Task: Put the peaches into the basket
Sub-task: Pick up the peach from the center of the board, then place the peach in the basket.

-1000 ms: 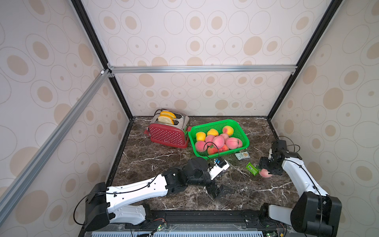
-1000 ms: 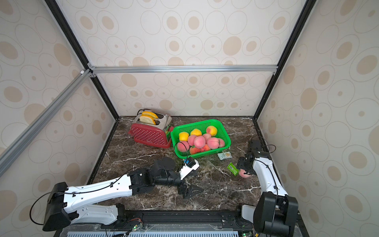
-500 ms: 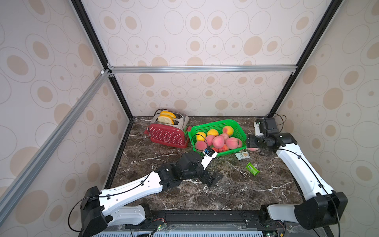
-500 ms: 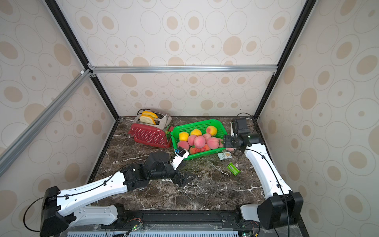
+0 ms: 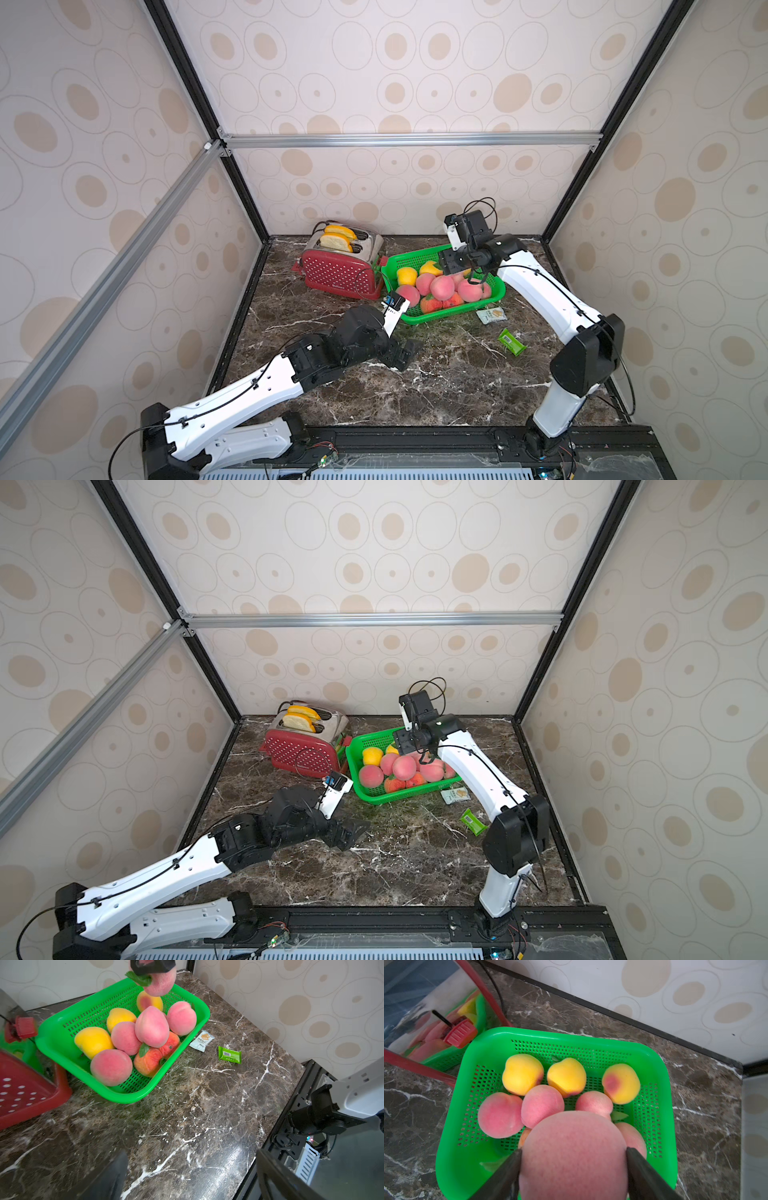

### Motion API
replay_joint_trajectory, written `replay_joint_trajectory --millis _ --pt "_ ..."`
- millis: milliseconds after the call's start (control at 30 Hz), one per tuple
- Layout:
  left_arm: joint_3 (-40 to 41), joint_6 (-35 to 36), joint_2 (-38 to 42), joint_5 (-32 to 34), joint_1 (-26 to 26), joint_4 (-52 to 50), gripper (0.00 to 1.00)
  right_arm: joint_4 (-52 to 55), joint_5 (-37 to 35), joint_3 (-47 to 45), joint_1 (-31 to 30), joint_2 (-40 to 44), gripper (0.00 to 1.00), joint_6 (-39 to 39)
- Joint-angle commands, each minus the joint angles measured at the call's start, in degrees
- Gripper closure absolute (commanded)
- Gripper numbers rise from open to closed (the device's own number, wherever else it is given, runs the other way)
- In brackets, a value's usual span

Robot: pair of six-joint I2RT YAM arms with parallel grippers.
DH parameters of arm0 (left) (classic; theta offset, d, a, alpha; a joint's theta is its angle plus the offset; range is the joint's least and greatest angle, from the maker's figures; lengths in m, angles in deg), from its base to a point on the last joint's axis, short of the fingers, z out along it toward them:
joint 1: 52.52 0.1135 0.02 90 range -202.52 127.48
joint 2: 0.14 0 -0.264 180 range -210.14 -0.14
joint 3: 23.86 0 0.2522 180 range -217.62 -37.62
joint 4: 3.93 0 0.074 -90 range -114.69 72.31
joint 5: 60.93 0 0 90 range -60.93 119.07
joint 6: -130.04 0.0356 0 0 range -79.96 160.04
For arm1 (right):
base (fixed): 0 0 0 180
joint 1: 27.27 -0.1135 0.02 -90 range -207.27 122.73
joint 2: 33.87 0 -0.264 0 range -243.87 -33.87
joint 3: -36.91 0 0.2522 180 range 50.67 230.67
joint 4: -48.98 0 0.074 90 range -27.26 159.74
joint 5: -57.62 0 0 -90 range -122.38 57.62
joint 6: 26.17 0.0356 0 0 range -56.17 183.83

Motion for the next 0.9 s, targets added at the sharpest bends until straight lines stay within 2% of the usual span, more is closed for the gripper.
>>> replay_joint_trajectory --millis 0,267,467,867 --pt "-2.4 1.1 1.6 4.5 0.2 -4.6 0.01 -1.4 1.1 3.5 -2.1 -3.8 0.35 -4.3" --pt "-2.3 0.4 0.1 6.5 0.3 -5.2 0.01 -6.0 5.6 9.1 -2.5 -11.7 0.35 -7.1" --pt "-2.2 0.2 -1.6 7.3 0.4 -4.6 0.01 -5.7 10.1 13.6 -2.5 -17.6 0.35 -8.7" --pt "-2.1 0.3 -1.4 9.5 1.2 -4.9 0.01 -3.7 10.8 18.3 -2.6 -24.2 0.33 -9.6"
